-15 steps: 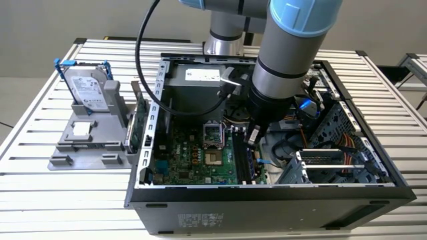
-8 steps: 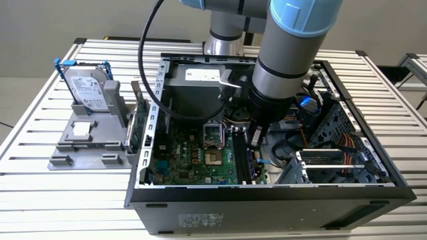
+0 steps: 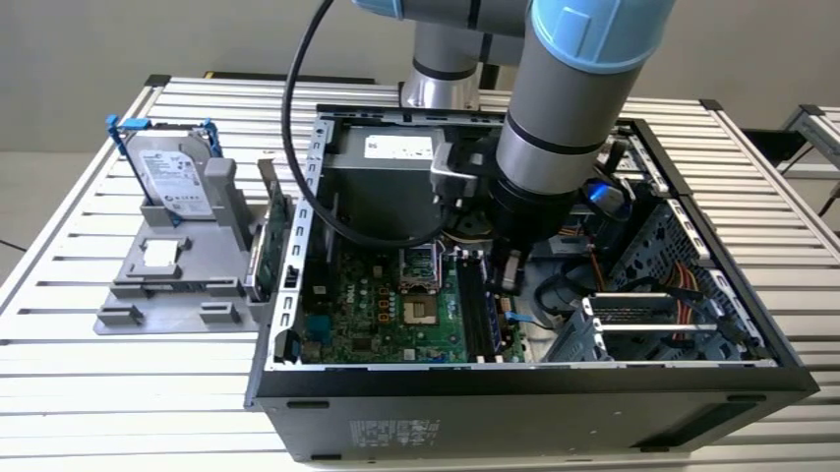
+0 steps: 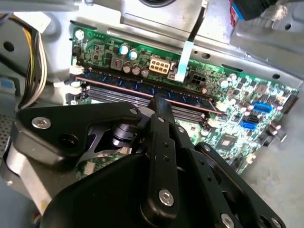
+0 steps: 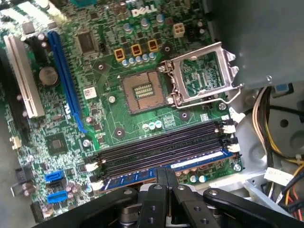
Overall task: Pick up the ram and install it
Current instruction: 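Press down the ram until it locks into place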
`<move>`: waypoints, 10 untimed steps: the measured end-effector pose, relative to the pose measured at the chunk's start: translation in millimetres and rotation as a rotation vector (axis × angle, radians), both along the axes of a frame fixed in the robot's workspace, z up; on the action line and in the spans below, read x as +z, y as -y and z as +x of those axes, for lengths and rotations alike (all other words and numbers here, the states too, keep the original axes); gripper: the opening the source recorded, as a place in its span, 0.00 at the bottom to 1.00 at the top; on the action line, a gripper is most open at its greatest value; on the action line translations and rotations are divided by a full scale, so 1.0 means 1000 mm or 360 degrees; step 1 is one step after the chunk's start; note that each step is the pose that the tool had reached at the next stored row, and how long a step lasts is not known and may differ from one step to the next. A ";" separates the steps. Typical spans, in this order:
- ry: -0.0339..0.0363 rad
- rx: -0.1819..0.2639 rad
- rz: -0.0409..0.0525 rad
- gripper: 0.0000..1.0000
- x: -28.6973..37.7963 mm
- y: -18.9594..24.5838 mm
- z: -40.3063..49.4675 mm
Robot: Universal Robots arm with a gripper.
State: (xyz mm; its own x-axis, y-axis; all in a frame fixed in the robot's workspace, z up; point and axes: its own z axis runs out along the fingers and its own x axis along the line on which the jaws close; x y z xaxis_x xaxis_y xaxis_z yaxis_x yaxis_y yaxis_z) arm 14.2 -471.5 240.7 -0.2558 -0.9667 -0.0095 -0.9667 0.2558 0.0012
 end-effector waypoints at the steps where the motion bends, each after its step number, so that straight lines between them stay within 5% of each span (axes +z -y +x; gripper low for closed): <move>1: 0.0000 0.0014 0.0000 0.00 -0.0001 0.0000 0.0000; 10: 0.0000 0.0160 0.0000 0.00 -0.0009 0.0000 0.0007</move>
